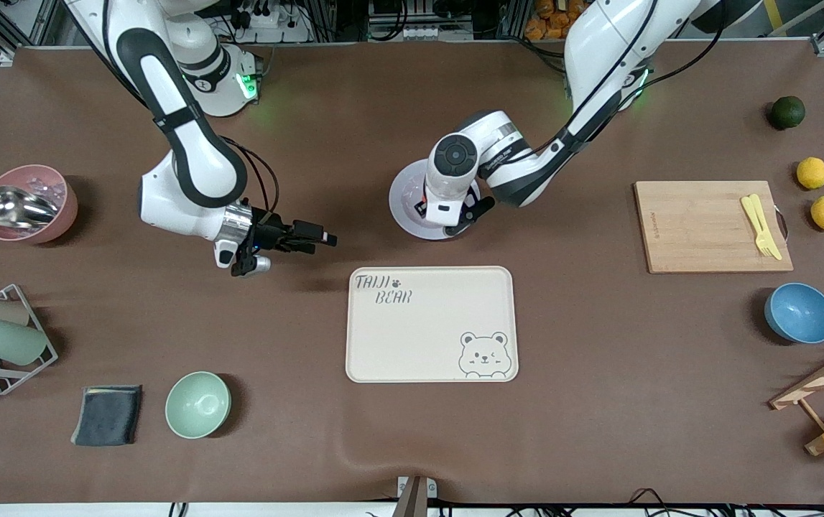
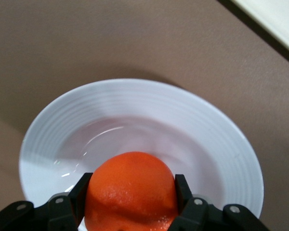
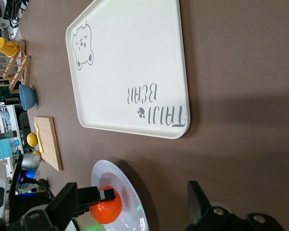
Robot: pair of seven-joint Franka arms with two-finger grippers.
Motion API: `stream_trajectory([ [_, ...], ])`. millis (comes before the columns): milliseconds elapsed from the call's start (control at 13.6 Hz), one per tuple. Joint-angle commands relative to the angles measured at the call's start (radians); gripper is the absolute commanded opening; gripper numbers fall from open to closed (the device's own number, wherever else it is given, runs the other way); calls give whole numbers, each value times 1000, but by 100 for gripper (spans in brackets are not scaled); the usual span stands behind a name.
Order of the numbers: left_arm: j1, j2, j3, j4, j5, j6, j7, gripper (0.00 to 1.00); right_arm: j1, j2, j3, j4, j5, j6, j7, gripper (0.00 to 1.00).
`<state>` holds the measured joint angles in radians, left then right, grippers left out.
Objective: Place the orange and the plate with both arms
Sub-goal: 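Lower the orange onto the plate and open the left gripper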
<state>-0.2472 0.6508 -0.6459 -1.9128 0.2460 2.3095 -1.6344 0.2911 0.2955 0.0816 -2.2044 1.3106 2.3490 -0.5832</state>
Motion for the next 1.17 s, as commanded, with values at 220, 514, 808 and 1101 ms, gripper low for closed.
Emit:
stream_trajectory([
  [220, -60, 53, 37, 58, 44, 8, -54, 39, 28, 4, 0, -12, 59, 30, -47, 100],
  [514, -56, 38, 37, 60, 45, 7, -55, 100, 74, 1, 0, -20, 75, 93, -47, 100],
  [808, -38, -83, 35, 58, 44, -51, -61, 100, 74, -7, 0, -28, 75, 93, -47, 100],
  [1101, 23, -256, 34, 61, 45, -114, -42, 100, 88, -19, 1, -61, 91, 95, -50, 97],
])
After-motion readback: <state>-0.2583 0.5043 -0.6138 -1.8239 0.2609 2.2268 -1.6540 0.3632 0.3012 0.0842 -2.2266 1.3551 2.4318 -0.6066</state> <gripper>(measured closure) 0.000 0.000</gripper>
